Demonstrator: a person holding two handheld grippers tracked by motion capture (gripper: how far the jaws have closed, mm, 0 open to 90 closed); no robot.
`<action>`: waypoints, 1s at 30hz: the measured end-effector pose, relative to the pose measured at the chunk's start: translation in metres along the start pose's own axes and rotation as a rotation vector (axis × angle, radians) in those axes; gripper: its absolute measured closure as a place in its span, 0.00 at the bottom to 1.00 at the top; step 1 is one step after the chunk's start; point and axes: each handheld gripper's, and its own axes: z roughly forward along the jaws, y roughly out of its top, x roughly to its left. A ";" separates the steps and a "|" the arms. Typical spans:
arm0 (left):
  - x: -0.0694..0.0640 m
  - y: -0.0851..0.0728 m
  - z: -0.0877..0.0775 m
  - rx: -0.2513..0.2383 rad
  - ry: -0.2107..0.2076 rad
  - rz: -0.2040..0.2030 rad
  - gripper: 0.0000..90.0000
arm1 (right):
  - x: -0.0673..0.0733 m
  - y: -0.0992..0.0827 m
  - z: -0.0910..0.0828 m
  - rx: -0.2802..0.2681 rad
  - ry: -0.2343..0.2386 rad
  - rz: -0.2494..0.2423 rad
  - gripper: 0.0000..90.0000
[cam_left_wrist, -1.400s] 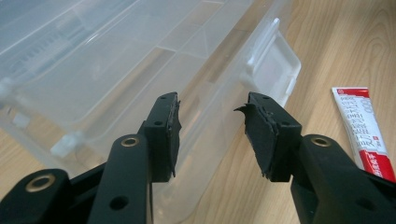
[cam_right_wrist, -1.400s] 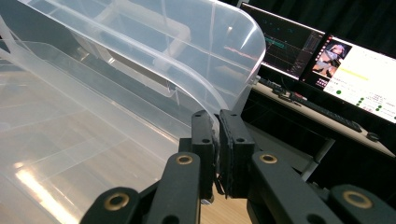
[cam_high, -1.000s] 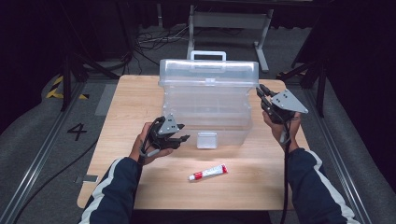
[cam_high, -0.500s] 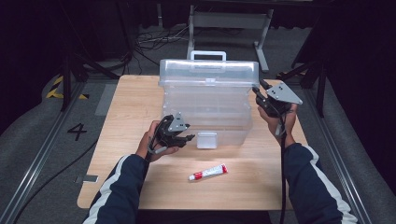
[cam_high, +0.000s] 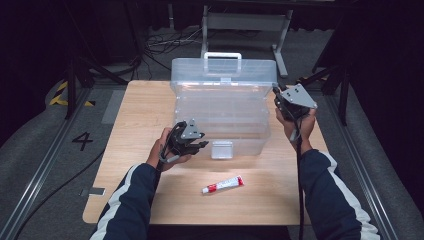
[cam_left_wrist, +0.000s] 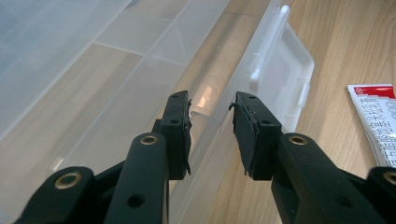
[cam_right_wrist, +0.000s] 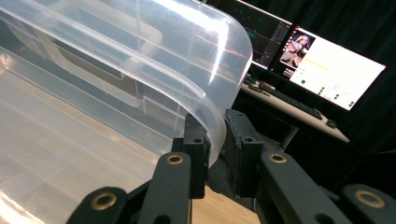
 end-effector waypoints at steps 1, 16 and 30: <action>0.001 0.000 -0.001 -0.003 -0.001 0.000 0.76 | 0.000 0.000 0.001 -0.001 -0.003 -0.002 0.89; 0.003 -0.005 -0.007 0.069 -0.002 0.014 0.71 | 0.002 0.003 -0.011 0.000 0.021 -0.011 0.89; -0.003 -0.010 -0.008 0.134 -0.028 0.062 0.77 | 0.003 0.003 -0.024 -0.005 0.043 -0.009 0.89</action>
